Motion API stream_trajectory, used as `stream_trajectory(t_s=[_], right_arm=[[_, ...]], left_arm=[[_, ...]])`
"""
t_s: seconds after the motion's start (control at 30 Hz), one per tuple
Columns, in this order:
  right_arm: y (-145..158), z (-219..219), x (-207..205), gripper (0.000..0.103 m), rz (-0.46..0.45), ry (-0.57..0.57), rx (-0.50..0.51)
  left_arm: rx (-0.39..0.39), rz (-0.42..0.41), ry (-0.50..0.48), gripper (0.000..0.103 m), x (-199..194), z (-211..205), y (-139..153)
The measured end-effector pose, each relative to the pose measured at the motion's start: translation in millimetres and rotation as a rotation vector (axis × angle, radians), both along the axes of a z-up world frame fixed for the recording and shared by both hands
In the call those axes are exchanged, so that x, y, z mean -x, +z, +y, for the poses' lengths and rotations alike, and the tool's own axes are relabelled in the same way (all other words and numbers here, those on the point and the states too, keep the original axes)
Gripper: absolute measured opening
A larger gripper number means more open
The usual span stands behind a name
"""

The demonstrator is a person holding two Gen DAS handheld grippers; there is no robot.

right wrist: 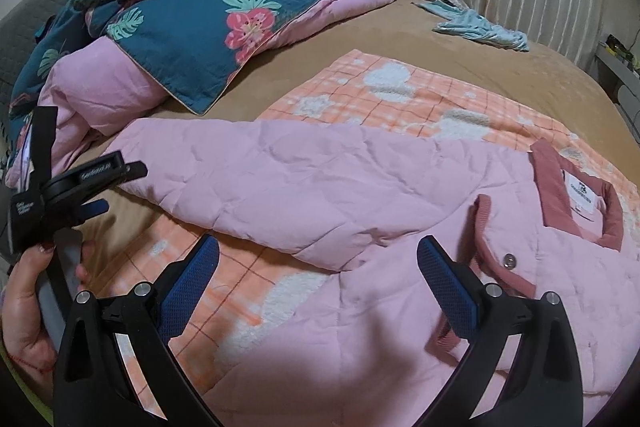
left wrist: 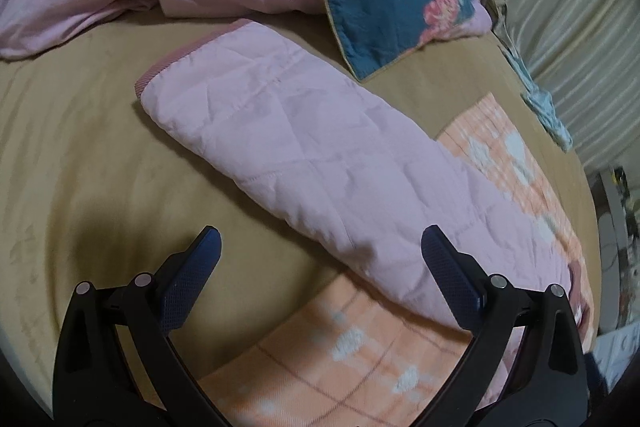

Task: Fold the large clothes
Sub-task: 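Move the left gripper to the cuff of the other outstretched sleeve, then close the left gripper on the sleeve cuff and lift it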

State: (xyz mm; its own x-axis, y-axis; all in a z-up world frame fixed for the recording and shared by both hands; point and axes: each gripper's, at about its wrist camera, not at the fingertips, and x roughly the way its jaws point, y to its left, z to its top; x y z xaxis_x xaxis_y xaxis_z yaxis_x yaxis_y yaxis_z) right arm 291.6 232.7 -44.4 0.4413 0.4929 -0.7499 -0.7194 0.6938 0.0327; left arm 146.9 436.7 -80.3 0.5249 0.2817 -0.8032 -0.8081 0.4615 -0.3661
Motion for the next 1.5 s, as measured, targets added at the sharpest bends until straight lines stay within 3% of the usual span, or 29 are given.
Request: stream_trajectory(t_s=[0.37, 0.57, 0.63, 0.67, 0.73, 0.77, 0.8, 1.13, 1.4, 1.5], right_arm=[[-3.1, -29.8, -5.2, 0.099, 0.015, -0.039, 0.004], [6.9, -74.8, -14.1, 0.099, 0.003, -0.115, -0.028], [10.0, -89.7, -17.1, 0.099, 0.007, -0.143, -0.045], [11.1, -95.8, -17.8, 0.099, 0.005, -0.155, -0.052], [14.0, -110.5, -19.2, 0.099, 0.003, -0.182, -0.069], [15.3, -117.8, -19.3, 0.099, 0.005, -0.195, -0.079], [16.3, -123.9, -19.0, 0.099, 0.008, -0.205, -0.089], [24.5, -202.0, -3.1, 0.099, 0.004, -0.328, -0.136], [38.9, -268.0, 21.4, 0.099, 0.005, -0.407, -0.149], [45.4, -286.9, 29.6, 0.099, -0.013, -0.42, -0.139]], left_arm=[[0.114, -0.091, 0.158, 0.094, 5.0, 44.5, -35.0], [0.09, -0.116, 0.169, 0.091, 7.7, 60.9, -37.7], [0.064, -0.096, 0.173, 0.077, 7.9, 61.6, -36.9], [0.053, -0.099, 0.17, 0.058, 9.0, 61.1, -35.7], [0.048, -0.115, 0.18, 0.037, 13.9, 60.7, -33.5], [0.041, -0.145, 0.181, 0.022, 19.0, 60.1, -28.1], [0.036, -0.162, 0.179, 0.015, 20.0, 60.3, -23.7], [-0.139, -0.308, 0.011, 0.011, 9.1, 9.4, 74.1], [-0.276, -0.384, -0.201, 0.01, -5.9, -76.7, 136.6], [-0.281, -0.41, -0.242, 0.01, -9.3, -98.9, 153.1]])
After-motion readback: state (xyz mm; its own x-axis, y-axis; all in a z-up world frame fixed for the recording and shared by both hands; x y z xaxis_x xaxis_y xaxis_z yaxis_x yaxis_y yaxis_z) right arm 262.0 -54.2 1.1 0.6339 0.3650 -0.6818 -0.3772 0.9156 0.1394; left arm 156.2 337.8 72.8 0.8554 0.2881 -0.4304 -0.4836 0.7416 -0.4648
